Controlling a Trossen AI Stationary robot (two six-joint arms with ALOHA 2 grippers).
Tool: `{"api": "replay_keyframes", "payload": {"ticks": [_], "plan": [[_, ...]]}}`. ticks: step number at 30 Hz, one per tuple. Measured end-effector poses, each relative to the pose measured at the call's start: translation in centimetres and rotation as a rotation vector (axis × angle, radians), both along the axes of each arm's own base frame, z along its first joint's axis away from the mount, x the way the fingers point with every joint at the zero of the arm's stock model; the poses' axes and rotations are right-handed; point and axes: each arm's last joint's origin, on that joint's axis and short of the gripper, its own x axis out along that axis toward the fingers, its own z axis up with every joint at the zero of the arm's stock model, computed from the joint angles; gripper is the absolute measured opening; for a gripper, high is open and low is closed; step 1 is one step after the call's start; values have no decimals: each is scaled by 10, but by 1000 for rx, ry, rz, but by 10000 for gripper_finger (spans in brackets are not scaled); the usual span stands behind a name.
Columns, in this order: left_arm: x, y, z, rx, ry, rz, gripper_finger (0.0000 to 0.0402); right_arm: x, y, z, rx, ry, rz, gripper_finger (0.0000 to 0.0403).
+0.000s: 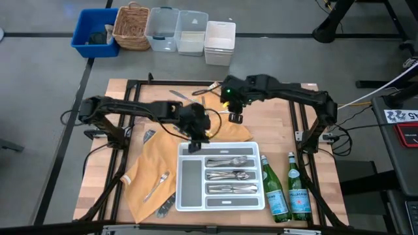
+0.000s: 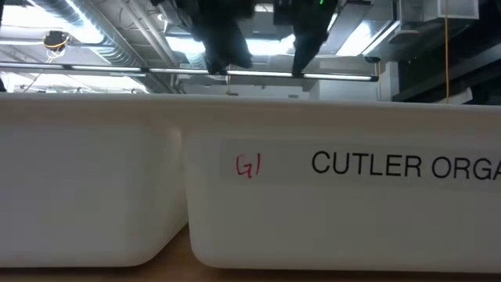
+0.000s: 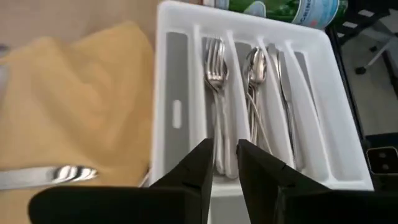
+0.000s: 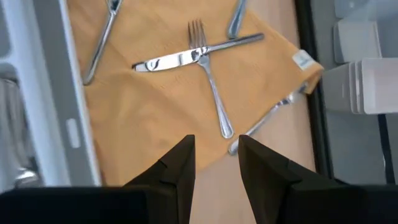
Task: Sort silverware
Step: Put the silver spoon into the white silverware tray
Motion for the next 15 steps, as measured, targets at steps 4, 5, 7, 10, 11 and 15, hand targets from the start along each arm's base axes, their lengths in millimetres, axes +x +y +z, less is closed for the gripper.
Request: {"api": "replay_keyframes", "payload": {"ticks": [4,5,7,10,11,15], "plan": [[-17,8,17,49,-9,30,62,11,-7,-31,-33,-49,20,124],[-20,10,19,59,-7,39,62,13,-10,-39,-41,-59,12,124],[-26,13,24,72,-11,49,62,17,-17,-51,-61,-108,-5,124],[-30,17,29,83,-19,54,64,18,-30,-65,-76,-170,-37,124],[-30,18,30,86,-27,58,64,18,-35,-69,-77,-181,-47,124],[-32,27,31,89,-32,93,62,15,-51,-80,-25,-249,-49,124]]}}
